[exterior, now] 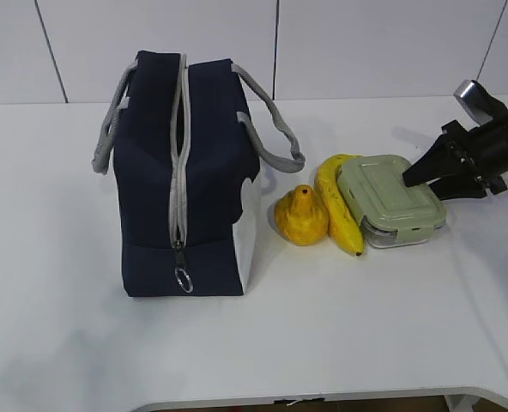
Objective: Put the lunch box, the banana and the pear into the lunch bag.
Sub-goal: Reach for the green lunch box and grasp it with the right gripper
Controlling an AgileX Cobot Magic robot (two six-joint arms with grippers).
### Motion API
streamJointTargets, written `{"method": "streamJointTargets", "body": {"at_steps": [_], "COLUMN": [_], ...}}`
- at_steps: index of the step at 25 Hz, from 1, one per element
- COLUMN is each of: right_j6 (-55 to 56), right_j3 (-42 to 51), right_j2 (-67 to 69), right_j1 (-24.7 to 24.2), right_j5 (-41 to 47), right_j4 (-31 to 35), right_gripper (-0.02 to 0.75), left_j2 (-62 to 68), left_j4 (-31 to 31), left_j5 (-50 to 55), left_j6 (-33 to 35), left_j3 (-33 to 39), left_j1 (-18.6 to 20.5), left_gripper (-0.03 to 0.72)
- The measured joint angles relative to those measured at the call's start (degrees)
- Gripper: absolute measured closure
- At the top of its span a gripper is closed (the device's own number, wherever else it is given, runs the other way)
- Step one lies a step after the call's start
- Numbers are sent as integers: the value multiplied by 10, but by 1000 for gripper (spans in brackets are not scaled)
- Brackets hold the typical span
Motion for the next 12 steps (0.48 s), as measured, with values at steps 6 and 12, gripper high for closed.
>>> {"method": "streamJointTargets", "body": {"at_steps": [6,12], "right_j6": [0,-10], "right_j3": [0,0], "right_j2": [0,6], "right_j1": [0,0], "right_j5": [2,-3], "right_j4": [0,-4], "right_gripper": [267,86], "left_j2": [0,0], "left_j4": [0,0], "left_j5": [0,0], "left_j6": [0,0], "left_j3": [0,0], "left_j1": [0,0], "left_gripper": [449,449]}}
